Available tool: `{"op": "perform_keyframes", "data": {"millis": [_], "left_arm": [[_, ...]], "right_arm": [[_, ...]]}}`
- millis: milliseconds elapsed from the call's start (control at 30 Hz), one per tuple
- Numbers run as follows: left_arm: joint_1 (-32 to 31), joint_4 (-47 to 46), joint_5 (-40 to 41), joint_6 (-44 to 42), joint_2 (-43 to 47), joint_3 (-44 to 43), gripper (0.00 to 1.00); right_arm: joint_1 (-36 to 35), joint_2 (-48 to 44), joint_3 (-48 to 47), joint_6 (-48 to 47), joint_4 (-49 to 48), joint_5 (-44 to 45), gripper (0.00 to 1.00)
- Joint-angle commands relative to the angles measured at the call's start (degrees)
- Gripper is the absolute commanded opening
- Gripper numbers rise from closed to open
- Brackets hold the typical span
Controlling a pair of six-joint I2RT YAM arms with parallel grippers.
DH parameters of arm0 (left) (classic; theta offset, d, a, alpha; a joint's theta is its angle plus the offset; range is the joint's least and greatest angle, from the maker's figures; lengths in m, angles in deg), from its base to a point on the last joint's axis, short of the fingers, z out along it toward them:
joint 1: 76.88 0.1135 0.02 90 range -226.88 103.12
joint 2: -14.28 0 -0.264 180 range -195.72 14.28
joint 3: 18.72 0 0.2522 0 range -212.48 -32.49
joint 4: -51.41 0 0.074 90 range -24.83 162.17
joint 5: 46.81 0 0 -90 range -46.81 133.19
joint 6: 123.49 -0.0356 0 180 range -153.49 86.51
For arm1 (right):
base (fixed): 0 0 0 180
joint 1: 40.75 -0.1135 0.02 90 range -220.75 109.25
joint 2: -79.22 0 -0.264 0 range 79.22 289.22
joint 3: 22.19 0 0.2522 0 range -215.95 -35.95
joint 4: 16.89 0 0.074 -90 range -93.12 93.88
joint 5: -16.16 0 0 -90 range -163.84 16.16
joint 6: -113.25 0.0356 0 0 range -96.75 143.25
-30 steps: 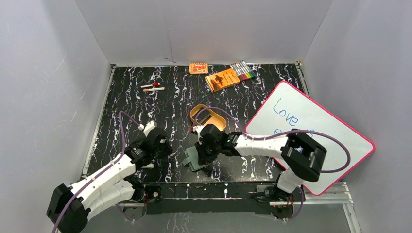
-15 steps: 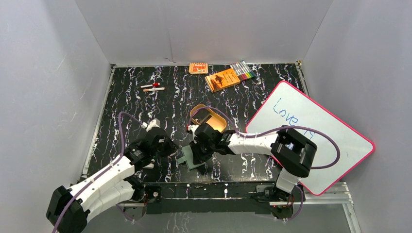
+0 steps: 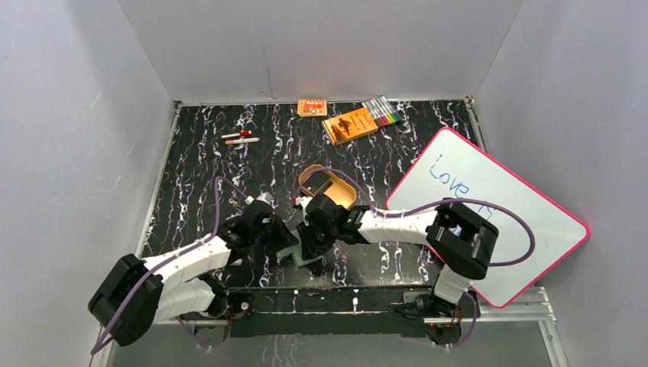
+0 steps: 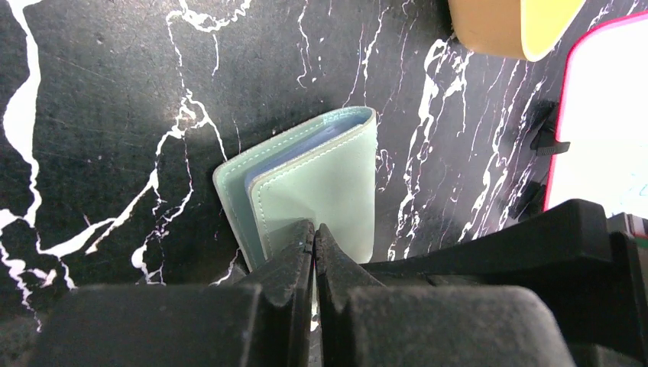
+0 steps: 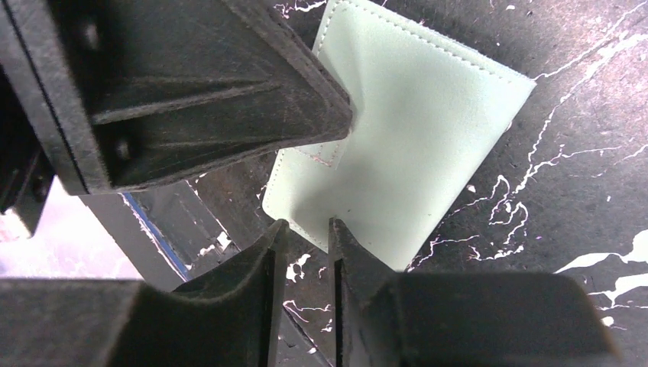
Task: Put the credit cards into the card holder
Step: Pick up the card holder from the center of the board.
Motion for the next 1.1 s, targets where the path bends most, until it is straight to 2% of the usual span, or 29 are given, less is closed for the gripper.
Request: {"op": "perform_keyframes", "data": {"millis": [0, 233, 467, 667, 900, 1067], "left_arm": [[0.16, -0.78, -0.07, -0.34, -1.50, 1.48, 0.00], [0.19, 3.42, 3.90, 0.36, -0.07, 3.21, 0.00], [0.16, 4.04, 5.68, 0.61, 1.05, 5.31, 0.00], [0.20, 2.65, 5.64, 1.05, 0.70, 7.34, 0.00], [0.17, 3.02, 6.08, 1.12, 0.74, 8.41, 0.00], [0.16, 5.32, 8.32, 1.50, 2.54, 9.30, 0.00]], "right_arm": [[-0.26, -1.20, -0.42, -0.16, 2.01, 3.33, 0.36], [0.49, -7.35, 1.67, 3.62, 1.32, 3.31, 0.56], [7.69, -13.80, 11.41, 12.15, -9.03, -4.36, 0.68], [11.05, -13.24, 15.81, 15.99, -17.49, -12.45, 0.71], [11.61, -8.75, 15.92, 18.84, -21.27, -14.69, 0.71], [11.60, -8.04, 17.03, 21.28, -22.13, -12.65, 0.72]]}}
